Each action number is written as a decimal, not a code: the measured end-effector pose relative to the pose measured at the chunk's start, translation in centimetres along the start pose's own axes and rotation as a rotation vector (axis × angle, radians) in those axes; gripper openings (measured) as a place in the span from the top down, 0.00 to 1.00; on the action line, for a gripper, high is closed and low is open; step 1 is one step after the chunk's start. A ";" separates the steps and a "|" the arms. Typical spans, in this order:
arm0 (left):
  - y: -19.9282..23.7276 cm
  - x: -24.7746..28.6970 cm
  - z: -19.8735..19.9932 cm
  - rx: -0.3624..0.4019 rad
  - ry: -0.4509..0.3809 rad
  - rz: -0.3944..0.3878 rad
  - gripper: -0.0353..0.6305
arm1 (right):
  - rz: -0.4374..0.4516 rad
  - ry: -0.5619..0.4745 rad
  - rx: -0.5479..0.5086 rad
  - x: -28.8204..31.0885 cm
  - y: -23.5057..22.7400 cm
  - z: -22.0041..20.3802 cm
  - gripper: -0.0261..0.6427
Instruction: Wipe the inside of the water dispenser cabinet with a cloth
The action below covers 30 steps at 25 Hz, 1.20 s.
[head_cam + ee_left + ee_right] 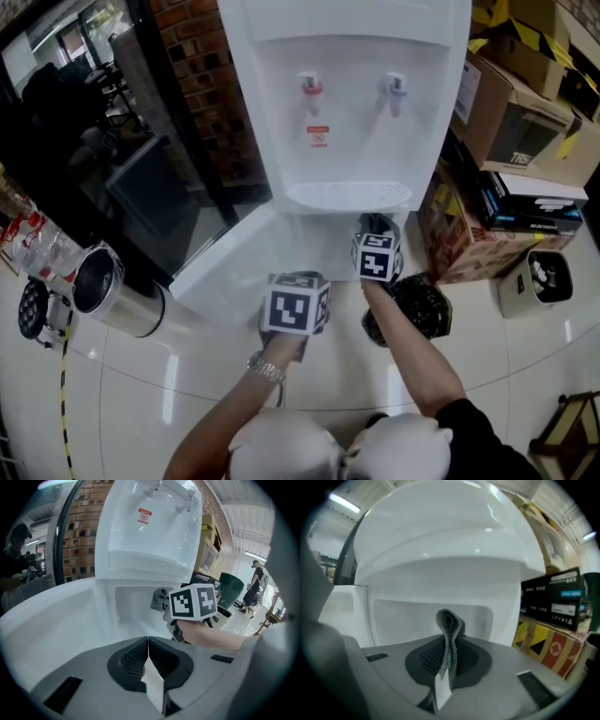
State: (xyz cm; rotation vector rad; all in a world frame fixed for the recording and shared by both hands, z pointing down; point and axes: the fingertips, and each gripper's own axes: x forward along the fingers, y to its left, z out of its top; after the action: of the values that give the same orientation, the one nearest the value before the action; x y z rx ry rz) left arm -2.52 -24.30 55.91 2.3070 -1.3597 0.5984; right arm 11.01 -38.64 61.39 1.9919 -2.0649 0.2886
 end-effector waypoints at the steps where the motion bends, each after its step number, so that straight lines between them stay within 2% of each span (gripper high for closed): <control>1: -0.1 0.0 -0.1 -0.001 -0.001 -0.004 0.94 | -0.032 -0.004 -0.008 -0.1 -0.6 0.1 0.93; 4: -0.2 0.1 -0.7 -0.009 0.003 -0.005 0.94 | -0.072 0.053 0.012 0.3 -2.0 -1.3 0.93; 12: -0.4 -0.4 -0.6 -0.005 0.007 -0.011 0.94 | -0.005 0.286 0.101 1.7 -2.3 -10.4 0.93; 14: -0.4 -0.4 -0.5 -0.007 0.005 -0.013 0.94 | 0.032 0.270 0.103 1.7 -1.7 -9.9 0.93; 16: -0.3 -0.3 -0.2 -0.008 -0.004 -0.013 0.94 | 0.068 0.186 0.081 1.6 -0.7 -6.5 0.93; 18: 0.0 -0.3 -0.1 -0.010 -0.006 -0.009 0.94 | 0.046 0.085 0.033 1.5 -0.6 -2.5 0.93; 21: -0.4 -0.3 -1.0 -0.033 0.002 -0.014 0.94 | -0.018 0.014 -0.018 0.8 -1.9 -1.0 0.93; 24: -0.3 -0.2 -1.7 -0.040 0.020 -0.018 0.94 | -0.048 0.084 -0.020 1.1 -2.7 -4.0 0.93; 27: 0.1 -0.4 -1.1 -0.043 0.003 -0.017 0.94 | -0.006 0.191 0.003 2.0 -1.8 -7.6 0.93; 30: 0.2 -0.3 -0.9 -0.041 -0.005 -0.018 0.94 | 0.046 0.261 0.094 2.2 -1.3 -10.4 0.93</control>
State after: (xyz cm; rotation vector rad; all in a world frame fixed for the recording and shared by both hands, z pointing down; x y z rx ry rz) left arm -2.94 -23.67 56.50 2.2870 -1.3395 0.5544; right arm 12.71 -37.51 71.88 1.8457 -1.9651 0.6300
